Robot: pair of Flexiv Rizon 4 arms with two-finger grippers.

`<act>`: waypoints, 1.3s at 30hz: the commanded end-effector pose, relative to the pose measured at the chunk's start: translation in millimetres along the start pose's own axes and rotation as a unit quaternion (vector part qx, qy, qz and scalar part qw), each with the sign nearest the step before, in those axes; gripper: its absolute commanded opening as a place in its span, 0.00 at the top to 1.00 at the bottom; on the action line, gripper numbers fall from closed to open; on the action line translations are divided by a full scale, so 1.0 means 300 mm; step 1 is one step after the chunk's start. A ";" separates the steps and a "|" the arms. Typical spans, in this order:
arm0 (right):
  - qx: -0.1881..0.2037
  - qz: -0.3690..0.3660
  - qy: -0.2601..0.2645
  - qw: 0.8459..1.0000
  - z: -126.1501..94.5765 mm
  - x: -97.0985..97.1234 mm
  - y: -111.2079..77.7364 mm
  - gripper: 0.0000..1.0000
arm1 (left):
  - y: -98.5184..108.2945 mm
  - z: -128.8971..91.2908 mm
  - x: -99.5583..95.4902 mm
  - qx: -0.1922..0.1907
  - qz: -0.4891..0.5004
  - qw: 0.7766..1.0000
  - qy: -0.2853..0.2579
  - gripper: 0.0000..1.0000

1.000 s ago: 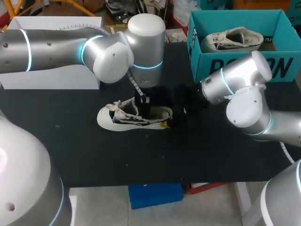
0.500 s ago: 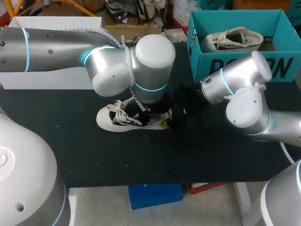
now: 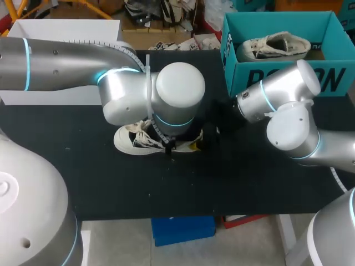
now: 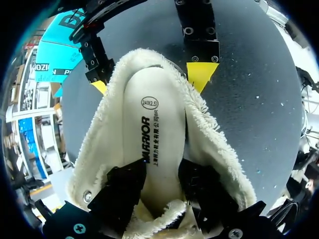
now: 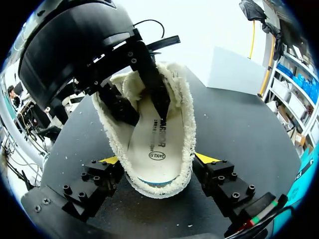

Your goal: Take the shoe out of the shoebox, open the shoe tongue, remove and reinsert the insole, then place the shoe into the shoebox

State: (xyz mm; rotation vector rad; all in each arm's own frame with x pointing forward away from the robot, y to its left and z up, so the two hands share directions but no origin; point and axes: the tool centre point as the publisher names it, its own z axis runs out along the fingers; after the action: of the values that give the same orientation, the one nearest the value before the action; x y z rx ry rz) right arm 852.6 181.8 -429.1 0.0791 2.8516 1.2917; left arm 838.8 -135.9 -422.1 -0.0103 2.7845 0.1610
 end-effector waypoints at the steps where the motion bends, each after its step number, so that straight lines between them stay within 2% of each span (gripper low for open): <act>1: 0.002 0.001 0.000 1.000 -0.001 -0.002 0.001 1.00 | 0.002 0.200 0.025 -0.003 -0.006 0.999 -0.036 0.59; 5: 0.002 0.001 0.000 1.000 -0.001 -0.002 0.001 1.00 | -0.001 0.204 0.004 0.005 -0.025 0.998 -0.061 0.61; 10: 0.002 0.001 0.000 1.000 -0.001 -0.002 0.001 1.00 | -0.004 0.199 -0.022 0.016 -0.038 0.996 -0.074 0.57; 23: 0.002 0.001 0.000 1.000 -0.001 -0.002 0.001 1.00 | -0.026 0.164 -0.084 0.042 -0.038 0.993 -0.100 0.62; 32: 0.002 0.001 0.000 1.000 -0.001 -0.002 0.001 1.00 | -0.042 0.188 -0.121 0.043 -0.037 0.993 -0.108 0.64; 33: 0.002 0.001 0.000 1.000 -0.001 -0.002 0.001 1.00 | -0.043 0.189 -0.122 0.043 -0.037 0.993 -0.108 0.65; 35: 0.002 0.001 0.000 1.000 -0.001 -0.002 0.001 1.00 | -0.046 0.192 -0.124 0.045 -0.035 0.993 -0.102 0.77; 36: 0.002 0.001 0.000 1.000 -0.001 -0.002 0.001 1.00 | -0.049 0.196 -0.123 0.044 -0.033 0.994 -0.097 0.97; 37: 0.002 0.001 0.000 1.000 -0.001 -0.002 0.001 1.00 | -0.050 0.199 -0.121 0.043 -0.033 0.994 -0.092 1.00; 39: 0.002 0.001 0.000 1.000 -0.001 -0.002 0.001 1.00 | -0.054 0.205 -0.114 0.041 -0.028 0.996 -0.080 1.00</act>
State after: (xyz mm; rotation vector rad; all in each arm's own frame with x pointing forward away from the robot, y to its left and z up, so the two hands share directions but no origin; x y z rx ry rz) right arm 855.6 179.8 -429.0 0.0835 2.8511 1.2905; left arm 853.4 -142.4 -418.8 -0.0611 2.6076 0.0272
